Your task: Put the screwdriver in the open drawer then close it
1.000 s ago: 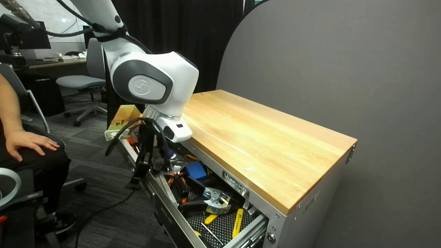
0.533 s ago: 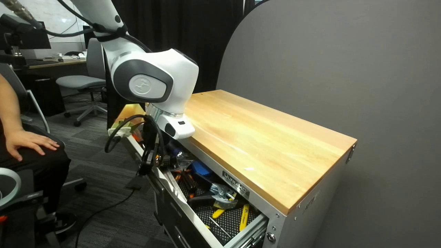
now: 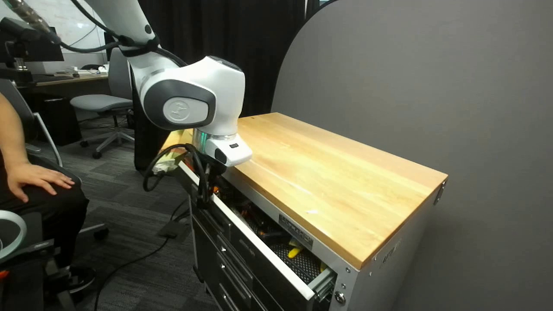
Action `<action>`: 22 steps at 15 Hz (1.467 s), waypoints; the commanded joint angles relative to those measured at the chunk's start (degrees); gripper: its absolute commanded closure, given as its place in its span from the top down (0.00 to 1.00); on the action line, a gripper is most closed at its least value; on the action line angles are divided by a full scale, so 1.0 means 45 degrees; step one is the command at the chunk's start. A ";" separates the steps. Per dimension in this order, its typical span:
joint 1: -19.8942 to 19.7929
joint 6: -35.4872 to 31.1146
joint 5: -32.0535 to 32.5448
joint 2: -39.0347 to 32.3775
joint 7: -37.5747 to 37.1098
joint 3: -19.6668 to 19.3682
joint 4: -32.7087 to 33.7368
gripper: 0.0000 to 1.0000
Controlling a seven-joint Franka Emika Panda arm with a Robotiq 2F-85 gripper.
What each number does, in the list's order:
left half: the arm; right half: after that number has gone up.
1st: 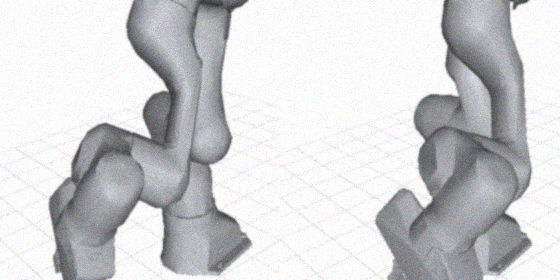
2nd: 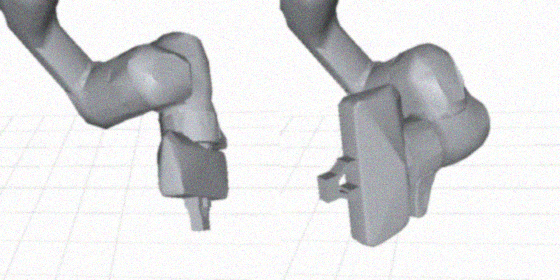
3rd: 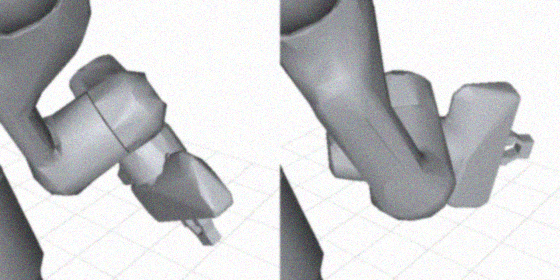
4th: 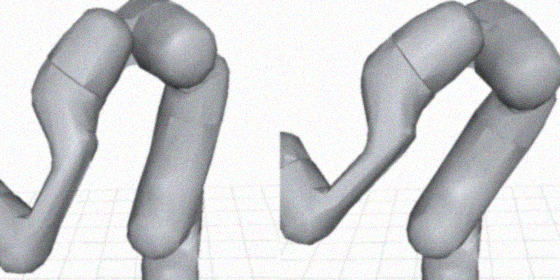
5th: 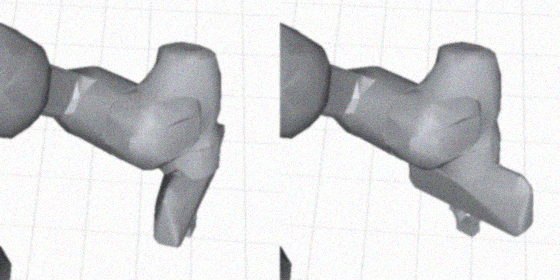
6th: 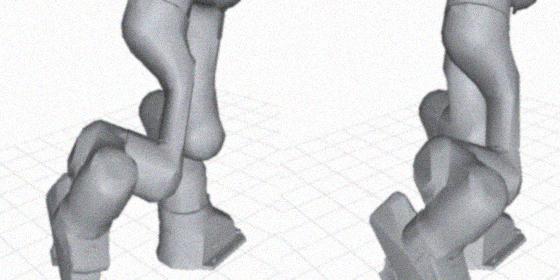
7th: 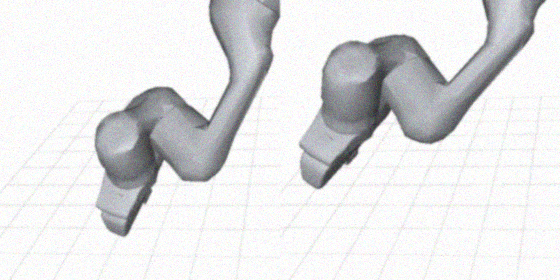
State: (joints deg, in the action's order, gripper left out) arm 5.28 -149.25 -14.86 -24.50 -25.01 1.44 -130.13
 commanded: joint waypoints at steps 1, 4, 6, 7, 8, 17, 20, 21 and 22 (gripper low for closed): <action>0.0660 -0.1337 0.0253 -0.1170 -0.0800 -0.0284 0.0915 0.00; 0.0991 -0.2102 0.0356 -0.1402 -0.1177 -0.0504 0.1172 0.00; 0.1212 -0.2865 0.0328 -0.1379 -0.1386 -0.0639 0.1046 0.00; 0.1272 -0.3114 0.0282 -0.1364 -0.1390 -0.0657 0.0961 0.00; 0.1302 -0.3317 0.0202 -0.1315 -0.1392 -0.0654 0.0833 0.00; 0.0795 -0.1076 0.0419 0.0724 0.0720 0.0265 0.0116 0.00; 0.1009 0.0445 0.1255 0.1633 0.0986 -0.0024 0.0136 0.00; 0.0973 0.1062 0.1547 0.1960 0.1100 -0.0023 0.0175 0.00; 0.0906 0.1555 0.1723 0.2238 0.1225 0.0034 0.0237 0.00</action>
State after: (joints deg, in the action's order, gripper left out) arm 9.95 -148.60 -9.89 -19.50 -21.56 1.55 -128.74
